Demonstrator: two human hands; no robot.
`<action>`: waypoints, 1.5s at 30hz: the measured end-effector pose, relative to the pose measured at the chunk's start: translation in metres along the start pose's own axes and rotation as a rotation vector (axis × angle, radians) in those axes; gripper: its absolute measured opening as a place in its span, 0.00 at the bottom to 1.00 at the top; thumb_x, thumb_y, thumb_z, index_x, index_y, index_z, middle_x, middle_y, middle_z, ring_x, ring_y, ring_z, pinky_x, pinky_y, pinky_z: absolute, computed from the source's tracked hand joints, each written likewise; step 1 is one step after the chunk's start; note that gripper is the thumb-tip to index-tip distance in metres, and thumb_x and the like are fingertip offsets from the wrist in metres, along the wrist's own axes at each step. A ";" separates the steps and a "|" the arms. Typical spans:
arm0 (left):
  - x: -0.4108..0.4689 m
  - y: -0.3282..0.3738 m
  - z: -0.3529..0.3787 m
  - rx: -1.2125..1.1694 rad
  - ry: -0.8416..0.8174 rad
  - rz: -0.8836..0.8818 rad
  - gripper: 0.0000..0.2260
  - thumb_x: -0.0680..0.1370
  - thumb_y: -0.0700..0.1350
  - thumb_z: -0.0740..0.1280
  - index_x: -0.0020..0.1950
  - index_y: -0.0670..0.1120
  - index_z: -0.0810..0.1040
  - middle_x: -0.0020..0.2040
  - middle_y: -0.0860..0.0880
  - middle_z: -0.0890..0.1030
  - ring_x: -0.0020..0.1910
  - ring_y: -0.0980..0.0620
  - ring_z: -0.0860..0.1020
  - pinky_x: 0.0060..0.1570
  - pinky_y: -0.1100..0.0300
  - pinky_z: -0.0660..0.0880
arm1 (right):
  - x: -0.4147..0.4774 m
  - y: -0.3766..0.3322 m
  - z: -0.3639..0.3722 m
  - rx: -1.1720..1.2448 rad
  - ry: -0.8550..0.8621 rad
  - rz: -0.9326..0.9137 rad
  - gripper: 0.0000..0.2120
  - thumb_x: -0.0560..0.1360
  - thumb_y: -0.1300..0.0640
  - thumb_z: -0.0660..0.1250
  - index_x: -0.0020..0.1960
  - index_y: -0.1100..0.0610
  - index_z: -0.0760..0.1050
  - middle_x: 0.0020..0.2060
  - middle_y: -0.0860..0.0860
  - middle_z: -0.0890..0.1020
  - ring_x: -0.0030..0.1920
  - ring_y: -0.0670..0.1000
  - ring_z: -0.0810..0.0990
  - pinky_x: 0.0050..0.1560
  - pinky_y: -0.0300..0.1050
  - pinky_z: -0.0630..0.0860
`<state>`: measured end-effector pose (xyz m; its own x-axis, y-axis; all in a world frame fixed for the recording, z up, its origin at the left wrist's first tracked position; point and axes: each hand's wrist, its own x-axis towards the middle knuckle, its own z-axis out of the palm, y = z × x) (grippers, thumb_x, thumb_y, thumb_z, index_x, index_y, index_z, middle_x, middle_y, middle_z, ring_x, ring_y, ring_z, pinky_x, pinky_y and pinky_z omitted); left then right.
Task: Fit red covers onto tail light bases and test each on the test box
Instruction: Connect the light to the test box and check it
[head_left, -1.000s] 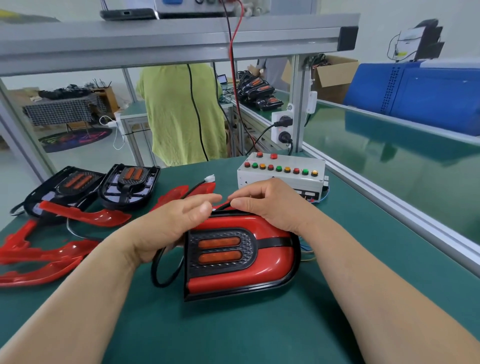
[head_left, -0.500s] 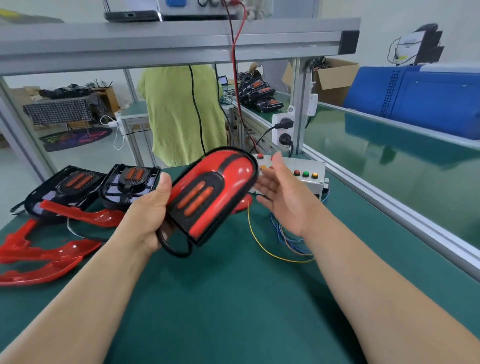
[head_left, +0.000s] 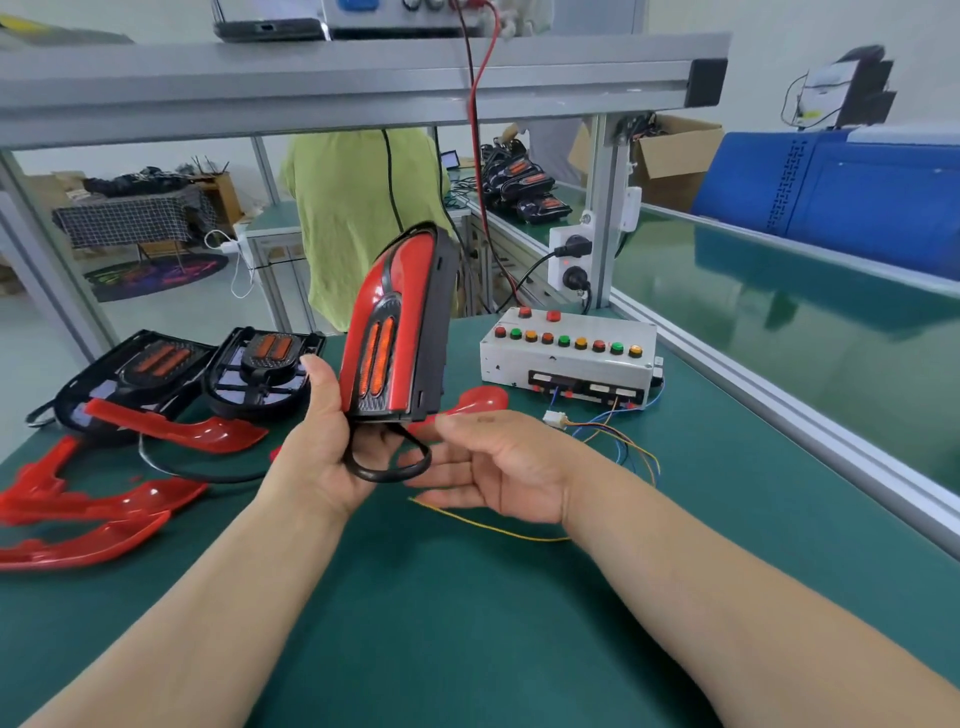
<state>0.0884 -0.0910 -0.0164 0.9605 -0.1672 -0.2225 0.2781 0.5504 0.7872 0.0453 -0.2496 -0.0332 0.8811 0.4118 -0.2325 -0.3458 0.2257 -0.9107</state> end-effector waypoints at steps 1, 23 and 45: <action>-0.001 -0.001 0.001 0.009 -0.011 -0.006 0.41 0.76 0.72 0.49 0.67 0.39 0.75 0.59 0.38 0.82 0.59 0.42 0.82 0.59 0.46 0.77 | 0.000 0.001 0.000 -0.003 -0.015 0.007 0.09 0.81 0.56 0.62 0.50 0.56 0.80 0.43 0.54 0.86 0.44 0.50 0.86 0.46 0.45 0.83; -0.006 -0.005 -0.002 -0.011 -0.149 -0.004 0.34 0.70 0.66 0.61 0.63 0.40 0.80 0.59 0.40 0.83 0.56 0.44 0.83 0.42 0.48 0.82 | 0.005 -0.009 -0.023 0.128 0.252 -0.210 0.18 0.78 0.70 0.57 0.42 0.55 0.80 0.38 0.51 0.82 0.40 0.48 0.80 0.45 0.44 0.79; -0.002 -0.013 -0.005 -0.042 -0.141 0.026 0.25 0.84 0.60 0.50 0.66 0.46 0.77 0.62 0.43 0.82 0.60 0.46 0.81 0.57 0.49 0.80 | -0.001 -0.016 -0.019 0.185 0.164 -0.444 0.35 0.73 0.28 0.55 0.67 0.52 0.76 0.62 0.52 0.82 0.63 0.53 0.80 0.69 0.58 0.71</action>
<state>0.0828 -0.0933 -0.0288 0.9573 -0.2644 -0.1168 0.2561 0.5889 0.7665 0.0564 -0.2706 -0.0249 0.9900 0.1000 0.0991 0.0351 0.5058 -0.8619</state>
